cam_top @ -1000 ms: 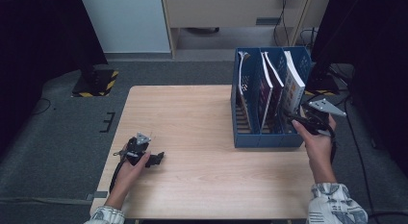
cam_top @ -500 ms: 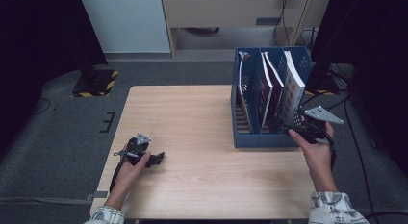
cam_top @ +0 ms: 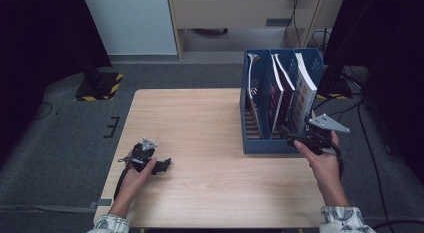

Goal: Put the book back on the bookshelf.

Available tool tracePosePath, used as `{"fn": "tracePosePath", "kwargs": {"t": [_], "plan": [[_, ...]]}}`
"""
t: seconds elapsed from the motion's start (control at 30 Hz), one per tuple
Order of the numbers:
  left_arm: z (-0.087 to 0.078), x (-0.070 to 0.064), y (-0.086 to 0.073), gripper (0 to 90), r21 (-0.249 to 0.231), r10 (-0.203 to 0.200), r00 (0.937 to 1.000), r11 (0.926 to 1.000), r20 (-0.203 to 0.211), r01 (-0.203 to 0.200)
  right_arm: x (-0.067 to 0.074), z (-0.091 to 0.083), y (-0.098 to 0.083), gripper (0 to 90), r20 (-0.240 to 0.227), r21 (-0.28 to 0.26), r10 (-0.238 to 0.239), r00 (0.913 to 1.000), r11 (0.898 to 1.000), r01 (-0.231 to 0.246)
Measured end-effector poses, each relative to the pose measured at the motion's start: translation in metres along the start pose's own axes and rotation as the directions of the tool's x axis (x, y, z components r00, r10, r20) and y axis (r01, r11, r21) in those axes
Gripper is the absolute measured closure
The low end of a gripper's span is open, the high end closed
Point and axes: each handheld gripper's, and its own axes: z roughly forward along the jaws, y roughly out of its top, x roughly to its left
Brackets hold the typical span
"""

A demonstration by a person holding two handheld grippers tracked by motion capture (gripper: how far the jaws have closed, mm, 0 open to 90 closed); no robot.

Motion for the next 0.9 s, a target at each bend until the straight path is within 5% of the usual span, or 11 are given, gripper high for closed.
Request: {"fn": "tracePosePath", "kwargs": {"t": [0.9], "plan": [[0.001,-0.001,0.0,0.5,-0.005,0.001,1.0,1.0,0.005,-0.001,0.053,0.016,0.005,7.3,-0.139,0.062,-0.05,0.9891,0.996,0.059]]}}
